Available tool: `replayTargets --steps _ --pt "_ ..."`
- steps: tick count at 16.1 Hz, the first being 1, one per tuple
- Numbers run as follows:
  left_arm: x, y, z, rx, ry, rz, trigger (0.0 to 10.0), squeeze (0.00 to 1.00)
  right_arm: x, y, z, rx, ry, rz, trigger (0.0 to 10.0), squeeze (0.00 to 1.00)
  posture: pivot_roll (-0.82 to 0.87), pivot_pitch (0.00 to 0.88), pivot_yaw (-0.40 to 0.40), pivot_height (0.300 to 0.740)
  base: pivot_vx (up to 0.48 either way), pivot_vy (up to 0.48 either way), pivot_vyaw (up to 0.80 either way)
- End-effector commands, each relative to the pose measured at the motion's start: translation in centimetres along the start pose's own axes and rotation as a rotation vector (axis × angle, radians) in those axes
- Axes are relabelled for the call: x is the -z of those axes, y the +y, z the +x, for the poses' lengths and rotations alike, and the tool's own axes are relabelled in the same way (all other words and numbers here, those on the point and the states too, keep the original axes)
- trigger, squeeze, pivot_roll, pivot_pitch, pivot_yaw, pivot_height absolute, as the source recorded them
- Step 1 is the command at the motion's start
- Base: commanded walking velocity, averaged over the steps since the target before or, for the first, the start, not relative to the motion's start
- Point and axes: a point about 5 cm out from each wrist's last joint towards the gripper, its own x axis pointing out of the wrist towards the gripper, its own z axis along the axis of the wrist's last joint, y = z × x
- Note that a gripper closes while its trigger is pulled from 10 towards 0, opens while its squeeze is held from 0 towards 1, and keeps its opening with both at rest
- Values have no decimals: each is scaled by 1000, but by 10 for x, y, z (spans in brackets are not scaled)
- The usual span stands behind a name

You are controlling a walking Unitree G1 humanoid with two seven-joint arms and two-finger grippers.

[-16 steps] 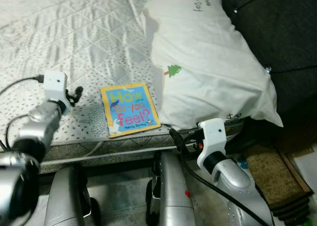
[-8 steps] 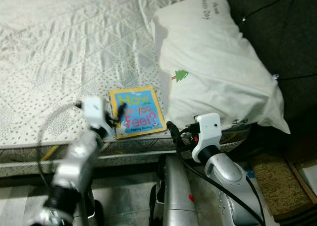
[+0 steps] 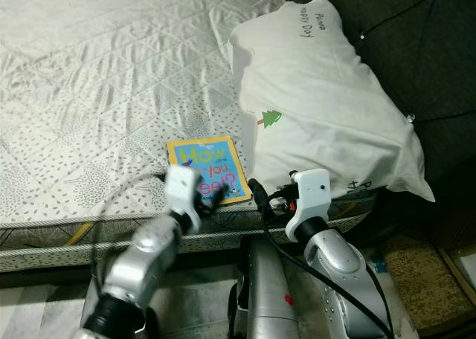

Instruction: Clean up the room

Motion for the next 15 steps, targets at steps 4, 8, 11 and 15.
replayTargets --steps 4,8,11,15 --pt "12 -11 -1 -19 52 -19 10000 0 3 4 2 -25 9 5 10000 0 -92 160 -80 527 0 0 0" --pt "18 27 -16 -260 47 -208 10000 0 2 7 6 -43 6 8 10000 0 -75 159 -90 527 0 0 0" --pt "30 24 -18 -219 108 -221 10000 0 3 9 8 -57 6 10 10000 0 -71 159 -95 527 0 0 0" --pt "47 10 -17 -164 254 -216 10000 0 2 11 11 -71 3 10 10000 0 -70 152 -95 527 0 0 0"
